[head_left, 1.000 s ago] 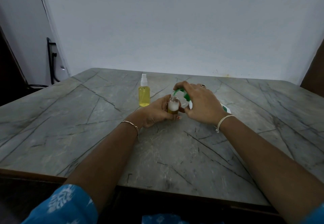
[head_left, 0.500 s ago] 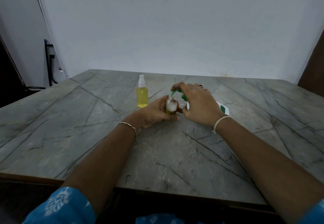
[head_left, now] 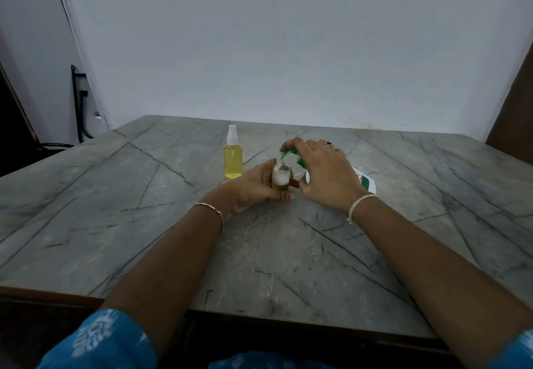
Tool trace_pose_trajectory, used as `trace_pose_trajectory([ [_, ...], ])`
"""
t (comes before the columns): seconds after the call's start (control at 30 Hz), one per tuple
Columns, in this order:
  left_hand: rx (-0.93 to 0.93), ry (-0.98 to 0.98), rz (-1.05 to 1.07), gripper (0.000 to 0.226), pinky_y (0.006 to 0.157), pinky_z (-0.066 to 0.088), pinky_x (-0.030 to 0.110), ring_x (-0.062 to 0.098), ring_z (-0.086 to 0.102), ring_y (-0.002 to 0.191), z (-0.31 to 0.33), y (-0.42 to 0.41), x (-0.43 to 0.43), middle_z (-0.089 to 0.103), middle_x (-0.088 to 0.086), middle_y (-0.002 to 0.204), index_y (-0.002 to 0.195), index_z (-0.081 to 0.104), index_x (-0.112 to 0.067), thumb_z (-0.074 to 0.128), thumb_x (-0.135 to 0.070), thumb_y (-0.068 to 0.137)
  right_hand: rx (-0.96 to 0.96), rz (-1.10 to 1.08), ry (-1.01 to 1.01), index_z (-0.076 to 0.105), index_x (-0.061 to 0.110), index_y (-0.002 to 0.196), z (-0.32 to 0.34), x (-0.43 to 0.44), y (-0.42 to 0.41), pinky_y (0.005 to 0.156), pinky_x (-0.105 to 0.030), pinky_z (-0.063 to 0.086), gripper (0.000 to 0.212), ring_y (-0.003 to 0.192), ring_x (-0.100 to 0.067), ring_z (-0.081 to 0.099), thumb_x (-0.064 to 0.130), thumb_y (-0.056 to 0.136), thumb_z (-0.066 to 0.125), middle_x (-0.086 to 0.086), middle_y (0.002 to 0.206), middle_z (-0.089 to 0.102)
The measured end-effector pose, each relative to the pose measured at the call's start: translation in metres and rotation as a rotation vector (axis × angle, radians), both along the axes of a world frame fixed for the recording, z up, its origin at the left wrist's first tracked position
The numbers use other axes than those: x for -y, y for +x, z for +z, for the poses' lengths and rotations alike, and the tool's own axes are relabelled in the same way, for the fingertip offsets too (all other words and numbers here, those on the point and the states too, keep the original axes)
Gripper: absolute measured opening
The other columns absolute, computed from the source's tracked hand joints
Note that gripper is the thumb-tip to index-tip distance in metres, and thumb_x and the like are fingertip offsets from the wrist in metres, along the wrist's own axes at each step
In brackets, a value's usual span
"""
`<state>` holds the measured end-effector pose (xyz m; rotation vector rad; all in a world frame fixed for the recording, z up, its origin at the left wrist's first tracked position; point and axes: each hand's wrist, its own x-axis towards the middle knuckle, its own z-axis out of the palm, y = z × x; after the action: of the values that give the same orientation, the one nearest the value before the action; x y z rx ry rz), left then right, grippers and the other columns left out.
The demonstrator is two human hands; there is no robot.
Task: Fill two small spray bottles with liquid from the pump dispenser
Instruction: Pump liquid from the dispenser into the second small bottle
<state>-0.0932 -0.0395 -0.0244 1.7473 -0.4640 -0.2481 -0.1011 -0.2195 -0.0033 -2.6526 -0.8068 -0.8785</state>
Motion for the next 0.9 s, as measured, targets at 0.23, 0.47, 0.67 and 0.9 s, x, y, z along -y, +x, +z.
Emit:
trace_pose_trajectory([
  [0.23,0.003,-0.006,0.012,0.05,0.107,0.043,0.047,0.03,0.057,0.12,0.0005,-0.0012,-0.0002,0.065,0.009,0.115,0.112,0.052,-0.021,0.072,0.008,0.076,-0.031,0.005,-0.008,0.034,0.039,0.132,-0.0007,0.0021,-0.0022,0.085,-0.042,0.048,0.07,0.095,-0.023,0.054,0.019,0.074,0.066,0.001,0.1,0.059],
  [0.47,-0.004,-0.005,-0.005,0.055,0.108,0.042,0.047,0.028,0.057,0.121,0.0,0.0012,-0.0004,0.066,0.008,0.117,0.119,0.051,-0.02,0.072,0.008,0.076,-0.026,-0.002,0.003,0.035,0.037,0.128,-0.0004,-0.0004,0.0002,0.085,-0.045,0.05,0.065,0.093,-0.023,0.055,0.021,0.074,0.067,-0.001,0.103,0.062],
  [0.67,0.007,-0.015,-0.017,0.051,0.105,0.045,0.045,0.026,0.06,0.116,-0.0005,0.0007,-0.0007,0.069,0.001,0.106,0.114,0.052,-0.021,0.07,0.01,0.077,-0.014,-0.006,0.0,0.034,0.038,0.128,-0.0007,-0.0011,-0.0001,0.084,-0.042,0.049,0.064,0.094,-0.023,0.055,0.02,0.074,0.066,0.001,0.103,0.061],
  [0.9,-0.008,-0.017,-0.014,0.051,0.103,0.047,0.039,0.022,0.061,0.112,0.0021,-0.0007,0.0002,0.066,0.004,0.11,0.115,0.05,-0.018,0.069,0.011,0.078,-0.032,-0.014,-0.008,0.034,0.038,0.129,-0.0005,0.0002,-0.0006,0.084,-0.042,0.048,0.067,0.095,-0.022,0.054,0.019,0.074,0.066,0.001,0.103,0.06],
])
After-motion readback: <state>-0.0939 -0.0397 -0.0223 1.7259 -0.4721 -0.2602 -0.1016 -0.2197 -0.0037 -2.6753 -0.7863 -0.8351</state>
